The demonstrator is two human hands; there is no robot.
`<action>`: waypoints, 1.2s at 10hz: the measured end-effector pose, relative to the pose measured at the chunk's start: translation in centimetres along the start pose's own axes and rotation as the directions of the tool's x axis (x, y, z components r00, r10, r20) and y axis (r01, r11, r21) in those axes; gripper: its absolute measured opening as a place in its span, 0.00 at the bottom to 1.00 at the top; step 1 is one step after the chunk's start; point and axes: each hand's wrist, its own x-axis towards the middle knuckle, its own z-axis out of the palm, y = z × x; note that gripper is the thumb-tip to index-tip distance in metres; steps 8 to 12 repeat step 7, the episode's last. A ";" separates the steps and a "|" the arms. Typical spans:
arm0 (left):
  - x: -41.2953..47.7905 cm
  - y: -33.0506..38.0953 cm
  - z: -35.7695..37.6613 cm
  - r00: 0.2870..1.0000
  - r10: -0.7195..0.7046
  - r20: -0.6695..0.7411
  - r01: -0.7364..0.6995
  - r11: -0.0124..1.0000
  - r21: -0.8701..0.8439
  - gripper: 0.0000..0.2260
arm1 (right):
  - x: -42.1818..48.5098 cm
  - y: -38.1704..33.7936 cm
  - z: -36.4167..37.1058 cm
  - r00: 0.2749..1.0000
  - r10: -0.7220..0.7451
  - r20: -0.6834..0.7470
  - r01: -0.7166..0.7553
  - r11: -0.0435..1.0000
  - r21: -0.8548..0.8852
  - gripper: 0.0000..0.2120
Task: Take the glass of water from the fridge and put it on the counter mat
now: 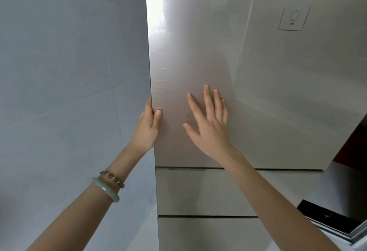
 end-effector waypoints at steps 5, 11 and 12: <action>-7.8 8.0 -3.6 1.000 -0.004 0.005 0.004 1.000 0.008 0.48 | -4.9 -4.0 -9.0 0.938 0.257 0.231 -0.338 0.537 0.773 0.48; -15.4 14.9 -5.9 0.994 0.108 -0.006 -0.108 0.989 -0.102 0.50 | -10.5 -7.2 -14.5 0.936 0.302 0.180 -0.305 0.443 0.843 0.47; -15.4 14.9 -5.9 0.994 0.108 -0.006 -0.108 0.989 -0.102 0.50 | -10.5 -7.2 -14.5 0.936 0.302 0.180 -0.305 0.443 0.843 0.47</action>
